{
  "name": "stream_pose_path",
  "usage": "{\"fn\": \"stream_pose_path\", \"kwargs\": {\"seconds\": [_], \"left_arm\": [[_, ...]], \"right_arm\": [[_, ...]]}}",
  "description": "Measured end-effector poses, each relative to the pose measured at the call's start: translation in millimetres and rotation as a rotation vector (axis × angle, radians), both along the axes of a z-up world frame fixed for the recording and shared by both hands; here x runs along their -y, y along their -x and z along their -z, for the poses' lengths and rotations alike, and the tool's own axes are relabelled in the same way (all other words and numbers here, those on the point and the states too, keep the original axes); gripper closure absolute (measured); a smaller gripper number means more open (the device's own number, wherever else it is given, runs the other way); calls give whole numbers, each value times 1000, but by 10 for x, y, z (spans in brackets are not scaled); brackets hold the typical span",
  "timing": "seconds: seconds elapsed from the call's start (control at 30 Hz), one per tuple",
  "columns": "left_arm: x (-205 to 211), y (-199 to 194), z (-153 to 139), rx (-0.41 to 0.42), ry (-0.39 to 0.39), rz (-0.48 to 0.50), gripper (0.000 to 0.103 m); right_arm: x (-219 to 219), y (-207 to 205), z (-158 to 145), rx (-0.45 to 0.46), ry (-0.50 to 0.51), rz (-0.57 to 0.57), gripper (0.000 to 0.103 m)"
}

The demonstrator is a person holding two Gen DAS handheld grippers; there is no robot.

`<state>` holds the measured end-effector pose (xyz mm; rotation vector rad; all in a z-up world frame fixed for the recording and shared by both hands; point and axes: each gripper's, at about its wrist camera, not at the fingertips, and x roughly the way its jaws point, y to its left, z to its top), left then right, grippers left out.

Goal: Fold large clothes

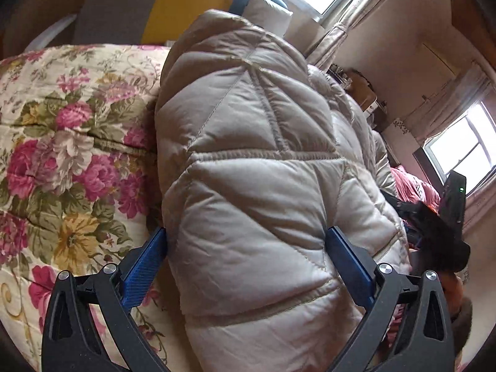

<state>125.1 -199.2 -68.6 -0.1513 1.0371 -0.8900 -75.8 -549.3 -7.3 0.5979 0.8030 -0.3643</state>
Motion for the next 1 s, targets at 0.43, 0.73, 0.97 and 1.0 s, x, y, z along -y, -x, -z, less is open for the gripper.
{"fn": "stream_pose_path", "kwargs": {"seconds": [0.43,0.73,0.97,1.0], "left_arm": [[-156,5,151,-162,107,55,3],[-153,-77,335,-249,74,135,3],[-50,0,359,-225,50,136,3],[-56,-3,353,-222,46,138,3]], "right_arm": [[125,154,500,38,-416,-100,2],[238,-52,560,15,-484,-242,2],[299,-246,556,30,-473,-282,2],[299,-249,548,27,-473,-288,2]]}}
